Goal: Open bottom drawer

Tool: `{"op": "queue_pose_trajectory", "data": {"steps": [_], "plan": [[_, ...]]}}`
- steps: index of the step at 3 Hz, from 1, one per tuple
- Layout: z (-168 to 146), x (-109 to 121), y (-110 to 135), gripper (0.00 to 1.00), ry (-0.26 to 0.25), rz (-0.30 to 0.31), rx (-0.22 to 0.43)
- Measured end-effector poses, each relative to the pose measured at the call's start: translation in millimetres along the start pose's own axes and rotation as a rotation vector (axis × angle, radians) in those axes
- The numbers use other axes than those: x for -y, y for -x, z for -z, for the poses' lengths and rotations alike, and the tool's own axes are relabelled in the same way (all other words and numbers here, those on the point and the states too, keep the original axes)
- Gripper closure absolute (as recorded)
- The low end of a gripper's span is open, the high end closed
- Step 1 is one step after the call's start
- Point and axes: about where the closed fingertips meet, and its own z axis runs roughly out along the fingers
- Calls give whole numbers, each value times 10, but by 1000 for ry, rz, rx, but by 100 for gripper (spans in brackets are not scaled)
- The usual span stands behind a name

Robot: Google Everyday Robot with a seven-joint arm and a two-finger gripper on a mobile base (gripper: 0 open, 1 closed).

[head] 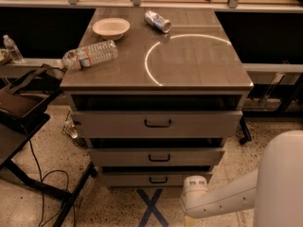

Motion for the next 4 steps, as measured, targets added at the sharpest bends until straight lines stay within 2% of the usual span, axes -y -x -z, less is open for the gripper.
{"op": "queue_pose_trajectory", "data": {"steps": [1,3,4], "plan": [[-65,-23,46,0,6,6,0],[-638,-109,452,0,46,46,103],[-922,-98,634,0,23,42,146]]}}
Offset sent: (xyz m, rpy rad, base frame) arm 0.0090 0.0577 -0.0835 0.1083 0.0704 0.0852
